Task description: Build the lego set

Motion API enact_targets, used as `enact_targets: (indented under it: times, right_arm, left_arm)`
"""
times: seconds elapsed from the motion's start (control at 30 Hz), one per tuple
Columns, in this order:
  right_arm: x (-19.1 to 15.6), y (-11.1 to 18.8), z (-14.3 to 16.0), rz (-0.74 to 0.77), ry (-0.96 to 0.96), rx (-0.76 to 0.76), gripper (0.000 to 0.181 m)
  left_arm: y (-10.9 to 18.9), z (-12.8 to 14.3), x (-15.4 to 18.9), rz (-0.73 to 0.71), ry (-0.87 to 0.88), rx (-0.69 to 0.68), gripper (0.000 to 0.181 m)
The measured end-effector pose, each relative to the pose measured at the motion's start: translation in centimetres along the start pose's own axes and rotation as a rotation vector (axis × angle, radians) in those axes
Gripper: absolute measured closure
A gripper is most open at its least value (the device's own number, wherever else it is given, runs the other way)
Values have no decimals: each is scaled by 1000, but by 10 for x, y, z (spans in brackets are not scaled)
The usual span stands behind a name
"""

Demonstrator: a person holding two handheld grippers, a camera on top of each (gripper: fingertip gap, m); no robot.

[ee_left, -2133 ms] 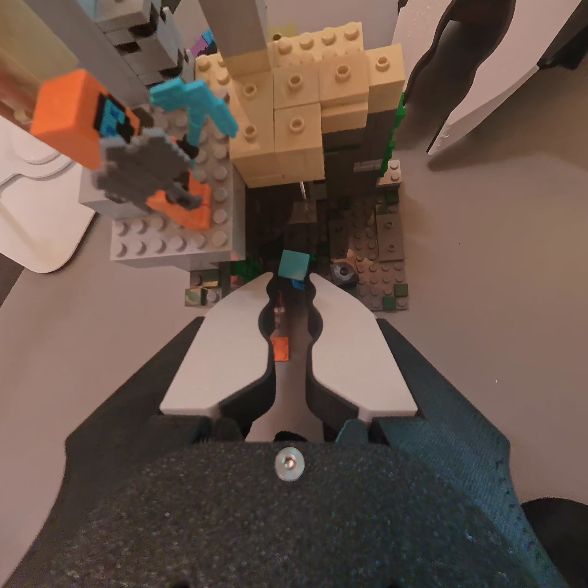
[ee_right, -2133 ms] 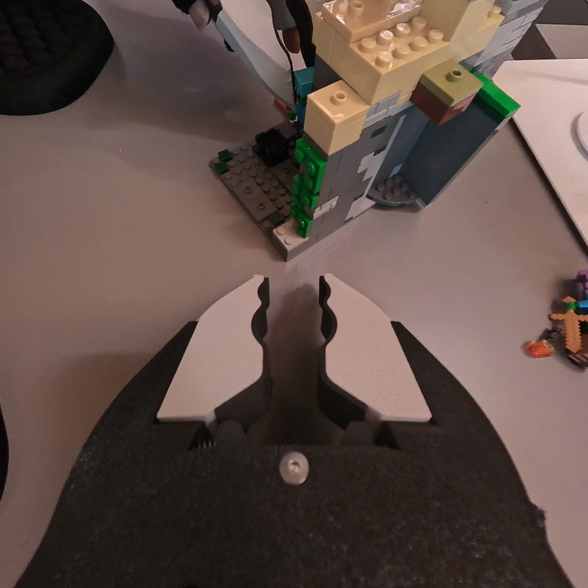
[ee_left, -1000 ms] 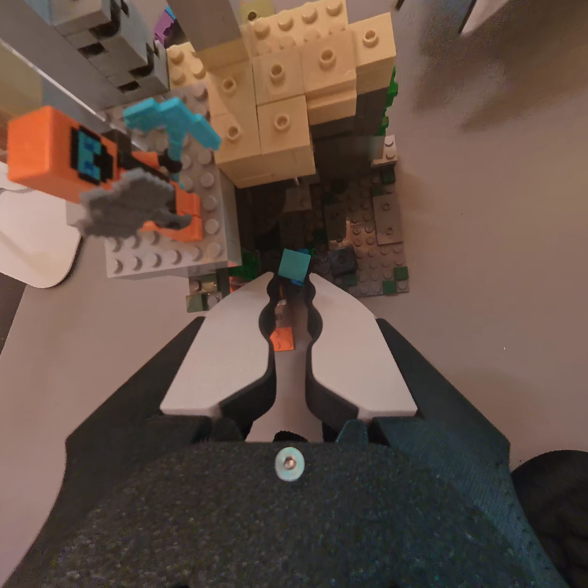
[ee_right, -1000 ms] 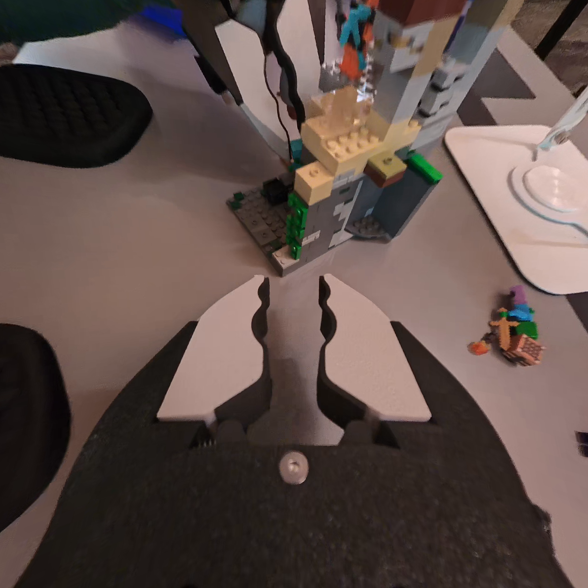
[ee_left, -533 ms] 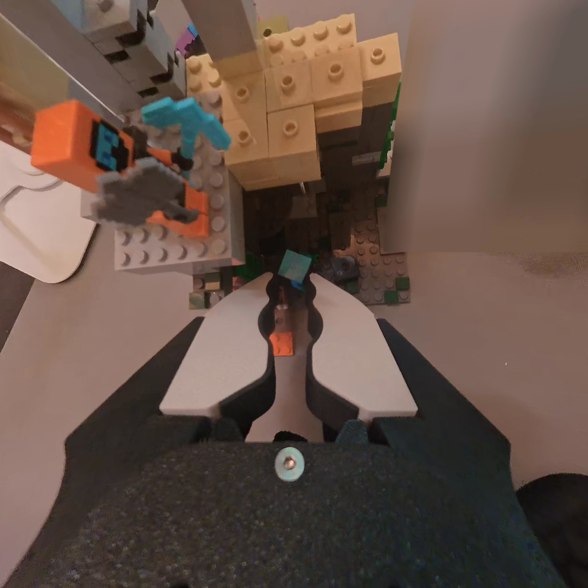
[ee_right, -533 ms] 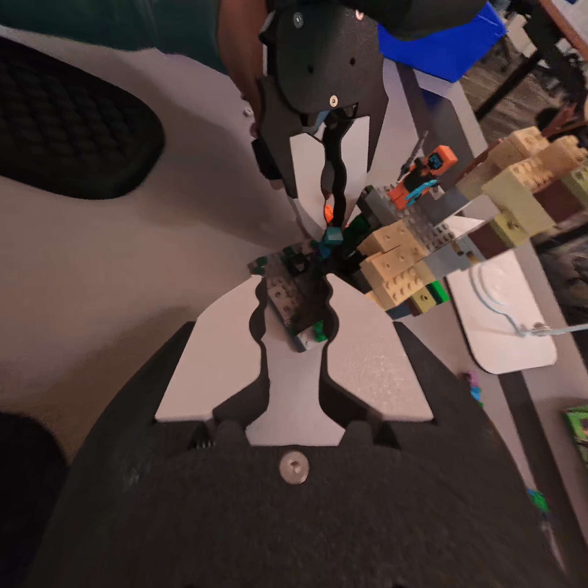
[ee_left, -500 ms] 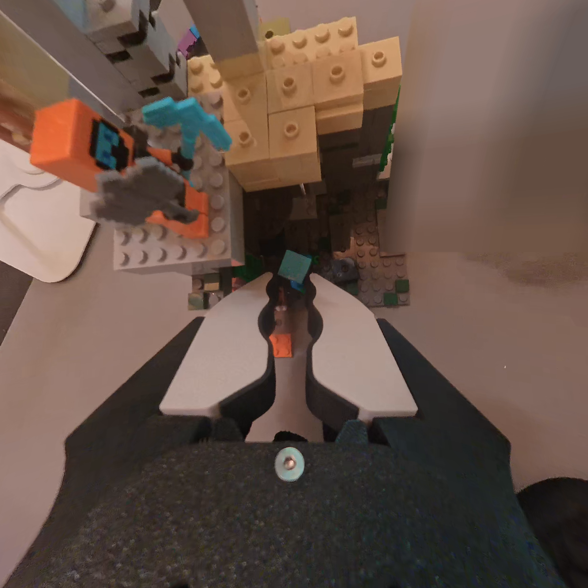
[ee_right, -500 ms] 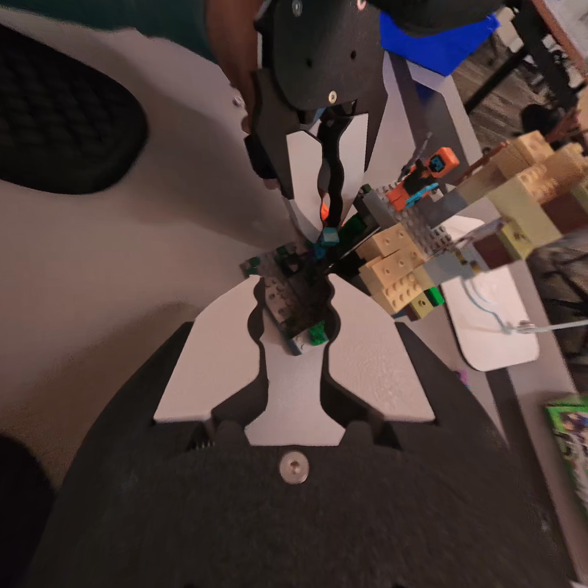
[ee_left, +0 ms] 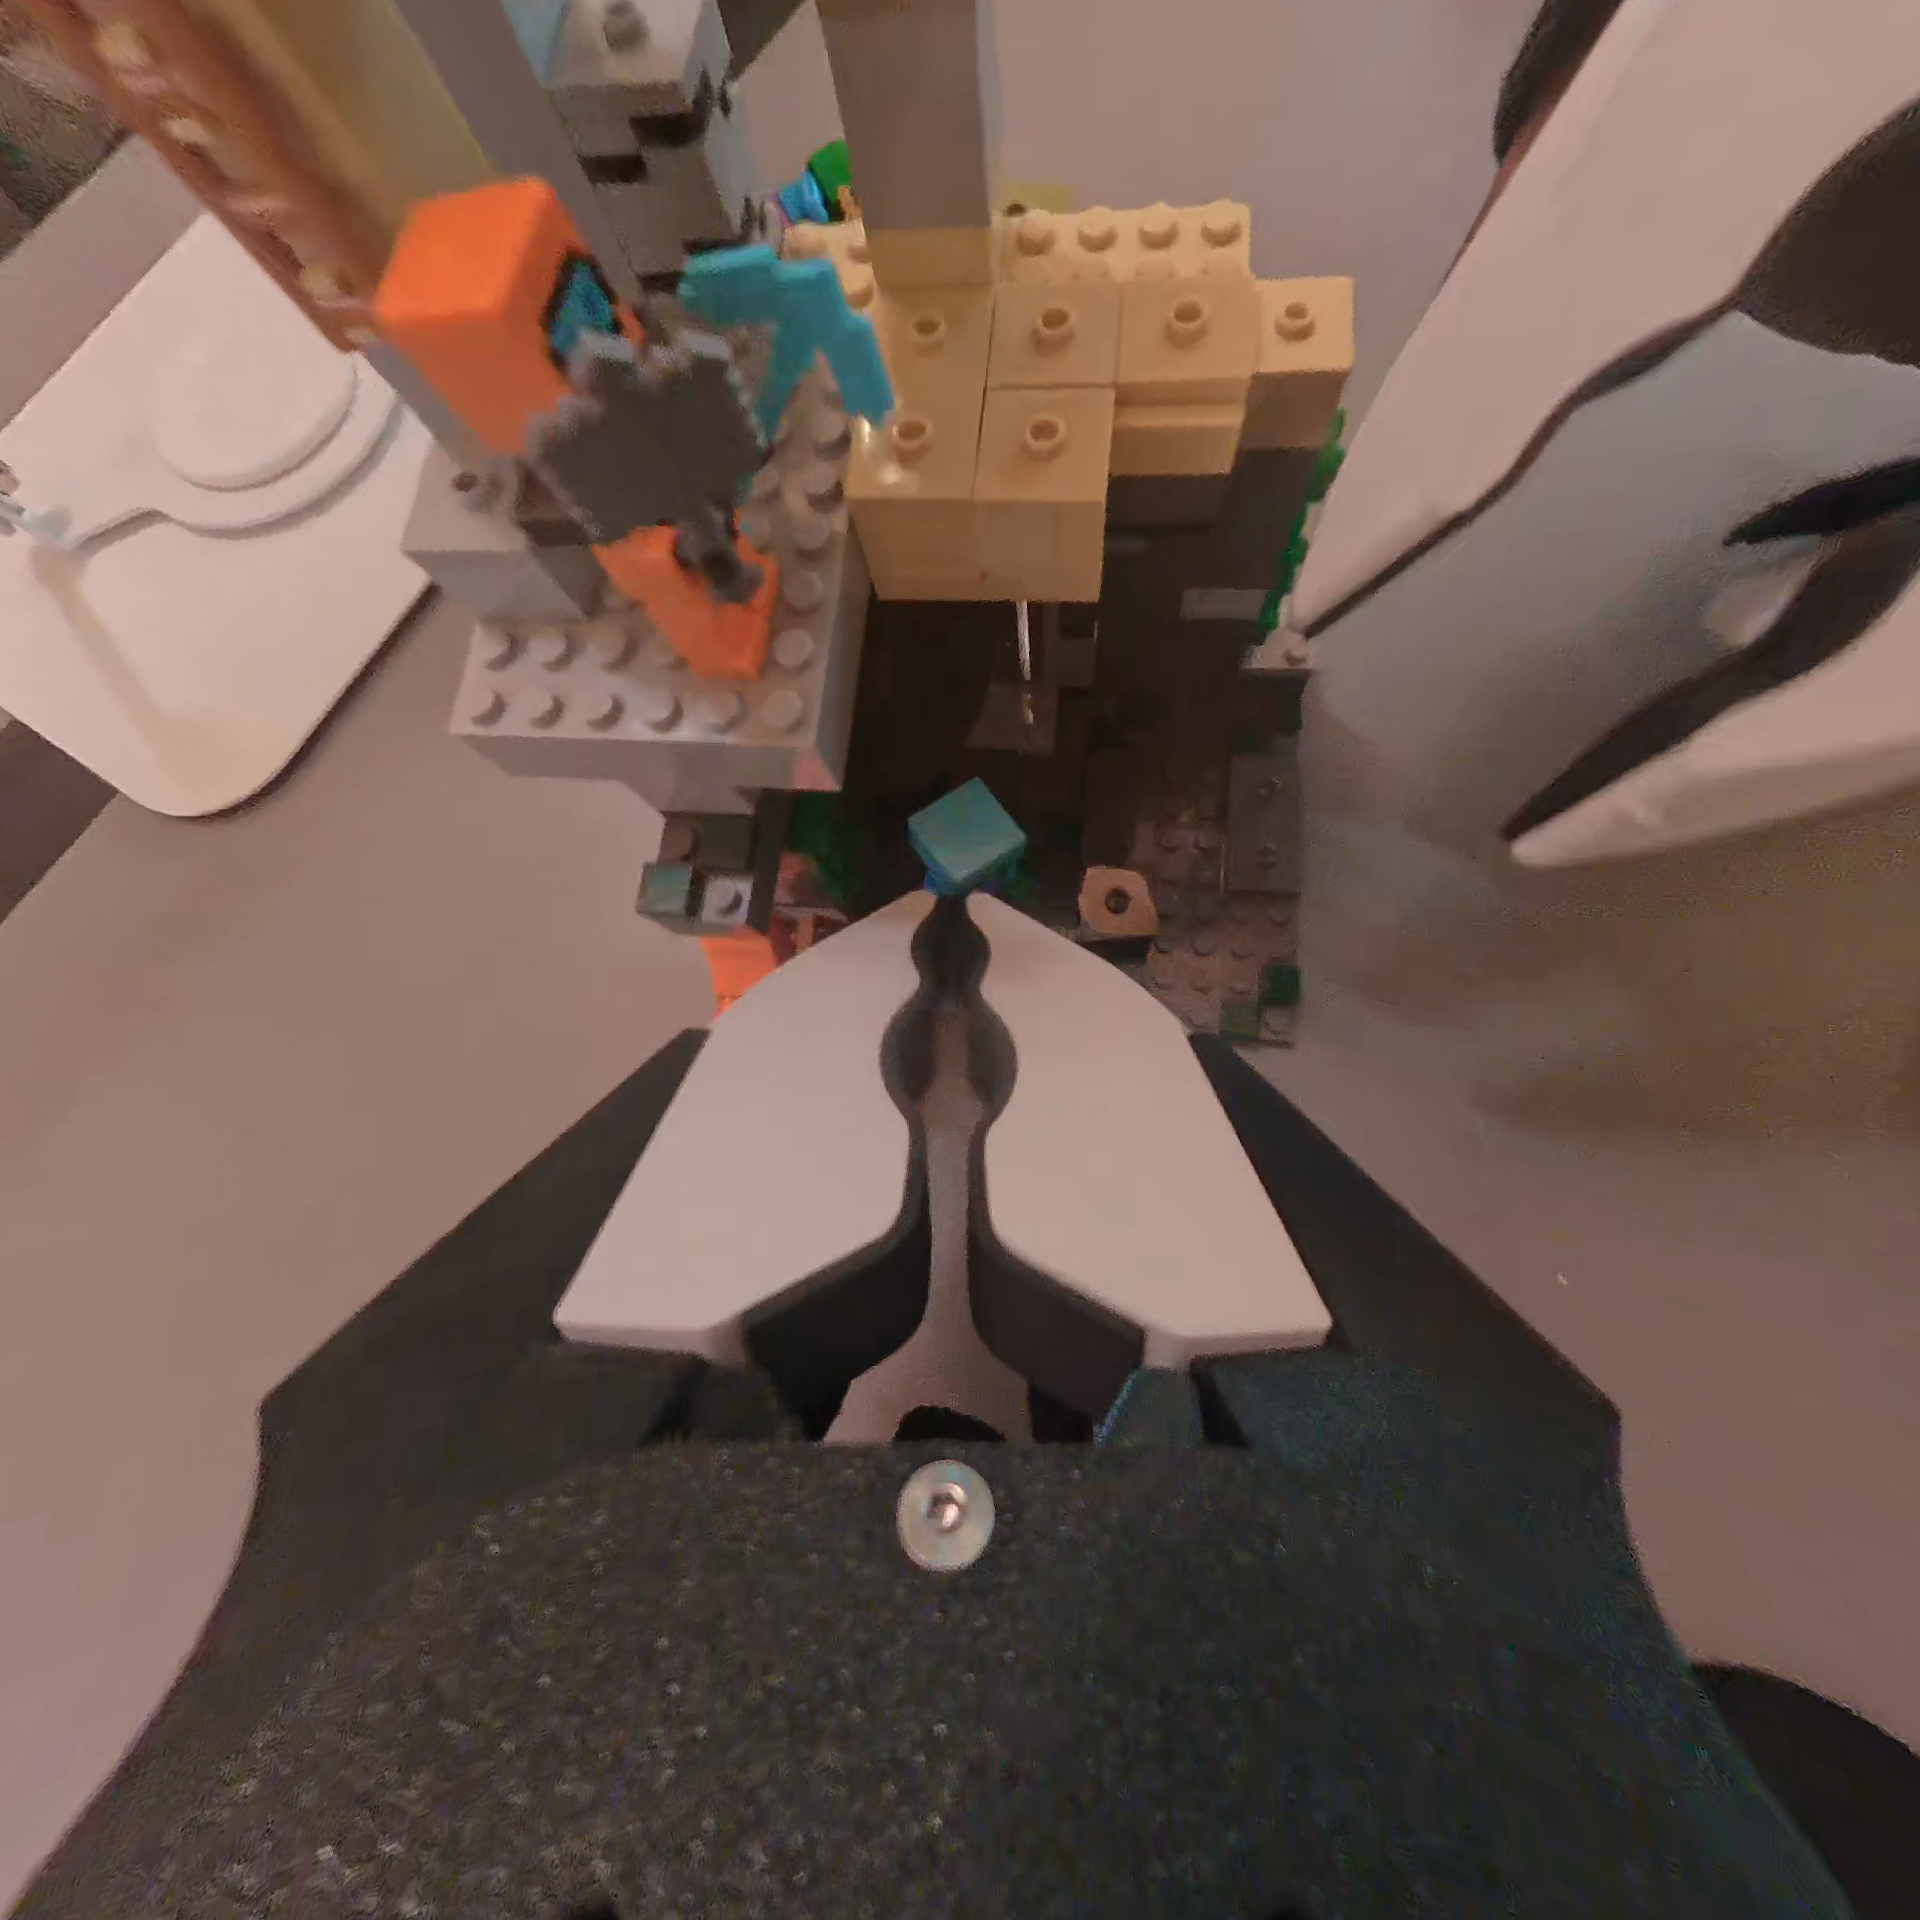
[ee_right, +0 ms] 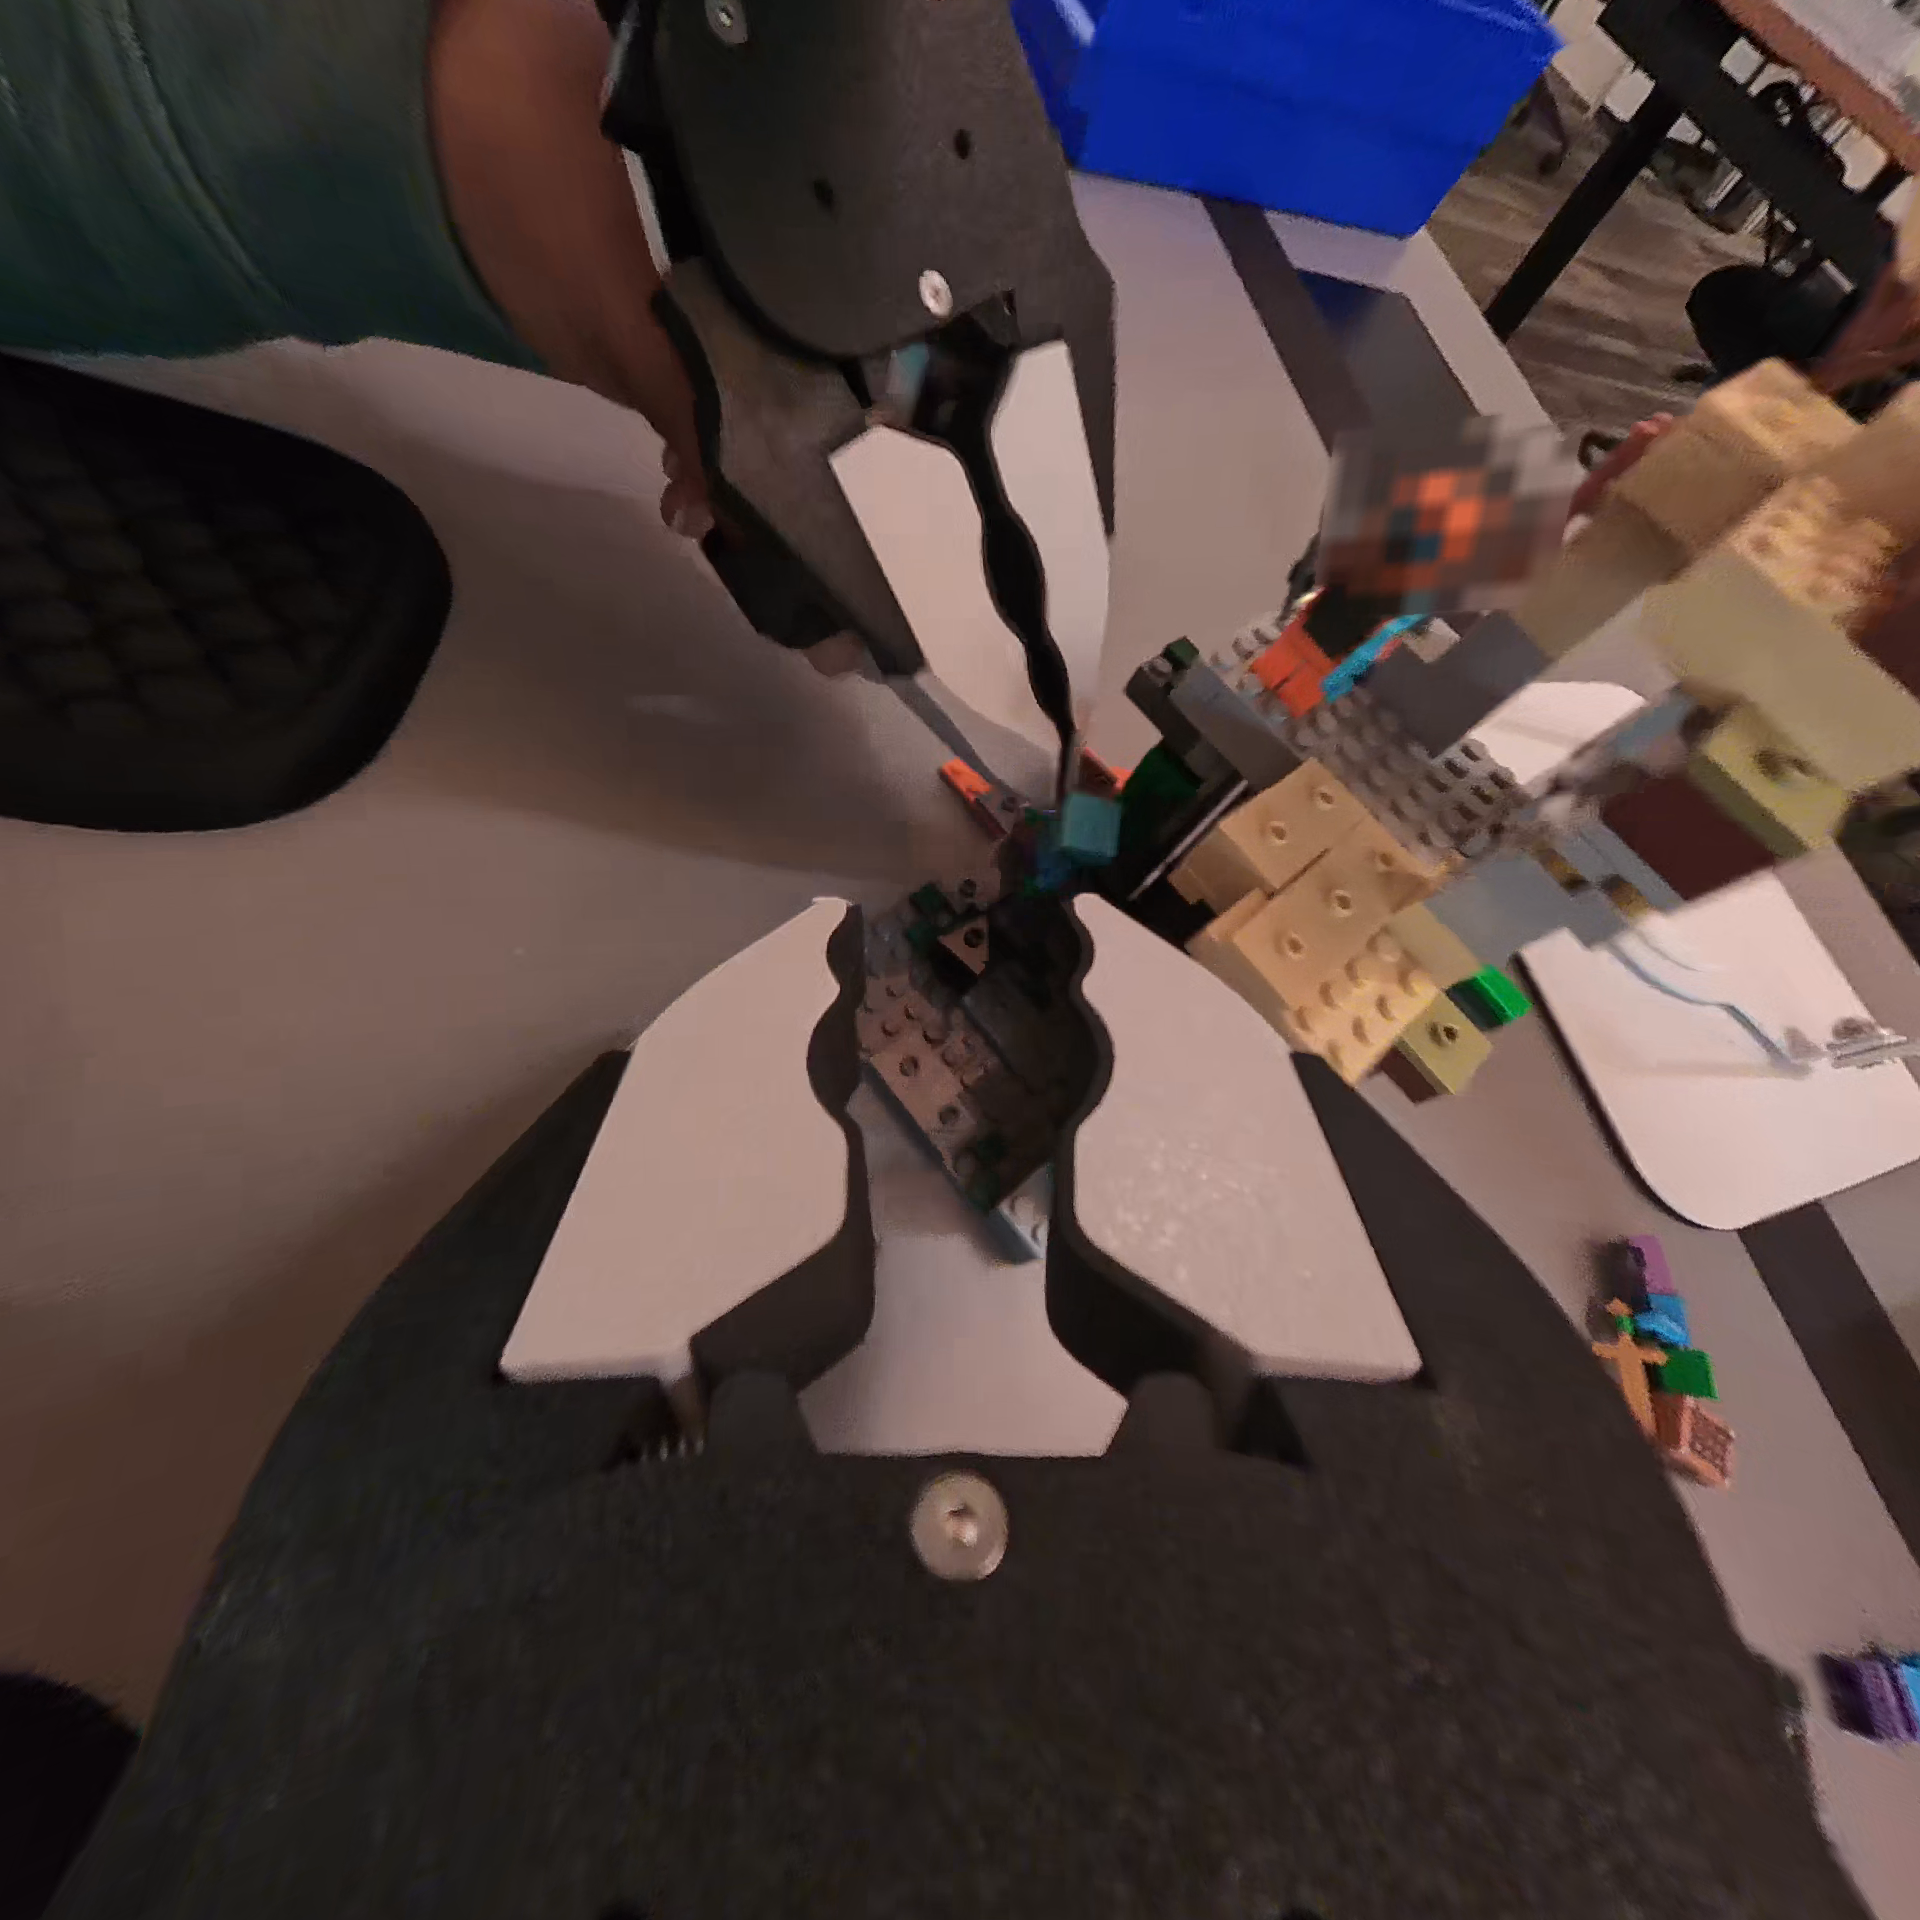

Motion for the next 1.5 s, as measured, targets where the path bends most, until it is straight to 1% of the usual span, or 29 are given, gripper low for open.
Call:
enact_targets:
  times: [0.03, 0.17, 0.27, 0.4, 0.47, 0.53, 0.57, 0.63, 0.7, 0.83, 0.97, 1.03, 1.2, 1.27, 1.33, 1.43, 1.5]
  right_arm:
    - [1, 6, 2, 2, -15, 16, 146]
    - [6, 29, 15, 10, -60, 85, 150]
    - [10, 43, 26, 43, -81, 113, 152]
    - [16, 52, 39, 61, -142, 143, 154]
    - [18, 53, 43, 61, -167, 154, 155]
    - [19, 55, 48, 73, -174, 164, 156]
    - [19, 55, 50, 79, -178, 169, 157]
    - [17, 55, 55, 82, -183, 173, 158]
    - [13, 54, 61, 82, -173, 170, 158]
    - [6, 54, 69, 80, -129, 151, 159]
    - [3, 55, 76, 76, -112, 144, 160]
    - [2, 57, 78, 74, -103, 139, 160]
    - [0, 65, 83, 78, -92, 135, 160]
    - [1, 67, 85, 78, -96, 136, 161]
    - [1, 68, 86, 81, -95, 135, 161]
    - [1, 69, 87, 88, -95, 137, 161]
    - [2, 69, 87, 92, -99, 140, 161]
  left_arm:
    - [6, 0, -1, 4, 3, 8, 181]
    - [28, 9, -5, 20, 13, 14, 181]
    - [34, 17, -4, 12, -8, 15, 179]
    - [21, 17, 5, 23, 29, 18, 163]
    - [11, 12, 11, 25, 47, 18, 161]
    - [-1, 9, 13, -3, 120, -26, 159]
    - [-6, 7, 14, -2, 162, -48, 155]
    - [-12, 3, 17, -5, 229, -72, 153]
    - [-13, 1, 17, -29, 253, -85, 153]
    - [-14, -2, 16, -91, 184, -110, 155]
    - [-21, -6, 21, -95, 196, -109, 164]
    - [-26, -7, 22, -140, 162, -125, 163]
    - [-36, -8, 26, -179, 115, -174, 164]
    - [-38, -8, 26, -198, 96, -190, 168]
    - [-40, -8, 27, -203, 81, -202, 176]
    - [-39, -10, 29, -229, 29, -211, 178]
    - [-37, -11, 31, -231, 10, -187, 181]
Point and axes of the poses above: each gripper's, where its closed fingertips meet, y back along the fingers, z out of its underside, x = y × z across the jaws, the point moved 8 cm from there along y, back along the fingers, and after that the axes turned 7 degrees about -z, right-handed, at the moved point
